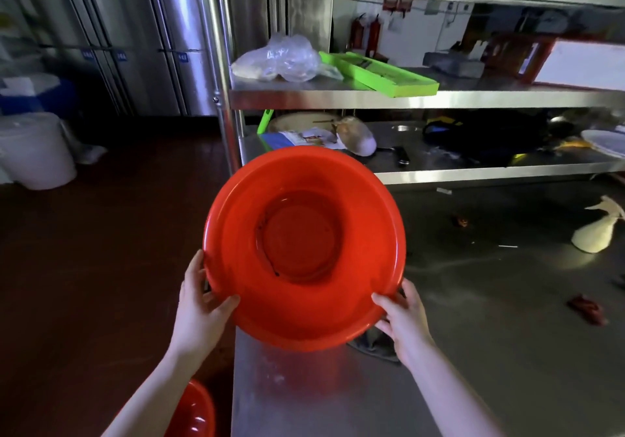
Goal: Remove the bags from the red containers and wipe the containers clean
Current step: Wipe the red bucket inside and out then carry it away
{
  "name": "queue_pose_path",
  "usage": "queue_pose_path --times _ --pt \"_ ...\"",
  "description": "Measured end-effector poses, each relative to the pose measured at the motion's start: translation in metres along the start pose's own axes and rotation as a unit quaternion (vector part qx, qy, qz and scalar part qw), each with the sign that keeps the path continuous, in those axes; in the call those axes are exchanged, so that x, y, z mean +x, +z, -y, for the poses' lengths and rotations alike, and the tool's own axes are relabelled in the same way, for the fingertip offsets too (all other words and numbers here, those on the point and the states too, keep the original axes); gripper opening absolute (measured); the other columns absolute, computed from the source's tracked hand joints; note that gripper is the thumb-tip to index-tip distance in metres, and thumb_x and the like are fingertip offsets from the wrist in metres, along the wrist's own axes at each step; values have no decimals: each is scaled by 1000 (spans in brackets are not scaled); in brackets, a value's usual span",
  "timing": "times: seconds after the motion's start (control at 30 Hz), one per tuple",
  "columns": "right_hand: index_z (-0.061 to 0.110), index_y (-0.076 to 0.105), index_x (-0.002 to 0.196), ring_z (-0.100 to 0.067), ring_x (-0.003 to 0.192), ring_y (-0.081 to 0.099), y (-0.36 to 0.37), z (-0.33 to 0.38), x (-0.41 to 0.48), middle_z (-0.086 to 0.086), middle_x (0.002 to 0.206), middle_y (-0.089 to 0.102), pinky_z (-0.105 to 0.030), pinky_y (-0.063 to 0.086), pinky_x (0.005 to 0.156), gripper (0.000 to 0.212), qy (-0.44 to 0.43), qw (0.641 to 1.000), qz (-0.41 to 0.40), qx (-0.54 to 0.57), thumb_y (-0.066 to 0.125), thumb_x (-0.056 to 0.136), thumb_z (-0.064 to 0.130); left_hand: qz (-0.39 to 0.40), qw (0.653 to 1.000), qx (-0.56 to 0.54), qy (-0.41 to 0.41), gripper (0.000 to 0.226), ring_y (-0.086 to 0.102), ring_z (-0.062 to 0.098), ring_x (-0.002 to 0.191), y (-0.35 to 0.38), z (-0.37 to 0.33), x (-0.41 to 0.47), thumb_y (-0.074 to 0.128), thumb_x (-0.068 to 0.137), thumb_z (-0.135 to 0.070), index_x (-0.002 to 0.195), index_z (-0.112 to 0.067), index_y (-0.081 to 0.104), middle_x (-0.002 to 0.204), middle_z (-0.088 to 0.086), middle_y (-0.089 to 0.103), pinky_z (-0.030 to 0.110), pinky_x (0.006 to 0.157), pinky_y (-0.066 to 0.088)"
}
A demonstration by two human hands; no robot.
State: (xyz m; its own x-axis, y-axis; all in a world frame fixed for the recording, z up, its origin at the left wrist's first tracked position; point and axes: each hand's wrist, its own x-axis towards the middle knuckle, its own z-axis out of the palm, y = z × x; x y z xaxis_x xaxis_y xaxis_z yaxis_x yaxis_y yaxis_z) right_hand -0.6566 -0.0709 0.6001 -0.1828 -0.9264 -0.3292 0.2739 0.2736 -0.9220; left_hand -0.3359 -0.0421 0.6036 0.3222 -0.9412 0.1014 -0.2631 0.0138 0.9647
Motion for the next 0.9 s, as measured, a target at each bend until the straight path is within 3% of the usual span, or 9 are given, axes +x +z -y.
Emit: queue_pose_path --times 0.13,0.27,0.37,0.47,0.57,0.63,0.7,0.8,0.9 --pt "48 62 105 -12 96 71 -4 12 21 14 104 73 -34 57 69 46 -1 1000 25 -15 76 80 12 6 993 99 59 103 51 26 118 10 -7 8 75 80 -7 148 -55 14 132 -6 35 51 92 52" --pt "51 63 111 -18 107 68 -28 21 35 8 116 71 -39 58 80 43 12 996 94 -1 74 83 21 22 987 127 94 103 54 29 107 29 -15 8 79 79 -15 148 -54 14 135 -2 31 39 84 55" --pt "47 64 115 -22 105 69 -47 28 50 6 118 70 -37 59 76 28 52 987 148 30 58 94 30 -24 982 159 94 105 50 25 114 44 -22 12 78 78 -10 151 -50 13 136 7 34 35 86 48" --pt "30 67 115 -28 104 69 -71 27 76 -4 116 71 -42 58 76 32 75 985 129 83 41 99 22 -76 972 206 78 106 51 29 111 54 -28 14 76 77 -5 152 -47 13 131 12 39 32 84 44" --pt "27 69 103 -26 101 69 -80 18 101 -4 109 74 -41 56 83 27 52 982 101 -154 45 96 18 -82 969 228 51 105 49 22 102 65 -34 11 75 79 -7 152 -49 11 133 11 38 19 69 44" --pt "27 69 106 -24 106 66 -84 3 115 -2 113 72 -34 50 85 19 -29 904 128 -406 58 92 21 -98 966 237 36 104 48 17 96 75 -38 7 74 80 -7 150 -51 11 129 7 38 12 60 39" --pt "25 61 124 -24 114 60 -87 -21 127 -3 123 65 -29 45 87 39 -134 782 227 -565 68 86 28 -121 960 250 23 104 47 16 93 86 -44 5 75 79 -8 150 -52 12 122 2 37 14 59 39" --pt "29 30 150 -26 129 44 -90 -61 138 -3 143 45 -32 36 104 84 -222 651 319 -652 71 78 42 -159 945 286 -2 107 45 17 99 99 -53 3 77 76 -8 150 -50 14 122 7 41 25 71 45" --pt "31 20 153 -30 126 44 -95 -84 142 -3 144 41 -38 38 103 95 -264 589 302 -702 72 75 47 -202 931 301 -38 107 40 14 105 109 -56 -1 79 74 -10 152 -46 15 127 10 42 25 80 41"
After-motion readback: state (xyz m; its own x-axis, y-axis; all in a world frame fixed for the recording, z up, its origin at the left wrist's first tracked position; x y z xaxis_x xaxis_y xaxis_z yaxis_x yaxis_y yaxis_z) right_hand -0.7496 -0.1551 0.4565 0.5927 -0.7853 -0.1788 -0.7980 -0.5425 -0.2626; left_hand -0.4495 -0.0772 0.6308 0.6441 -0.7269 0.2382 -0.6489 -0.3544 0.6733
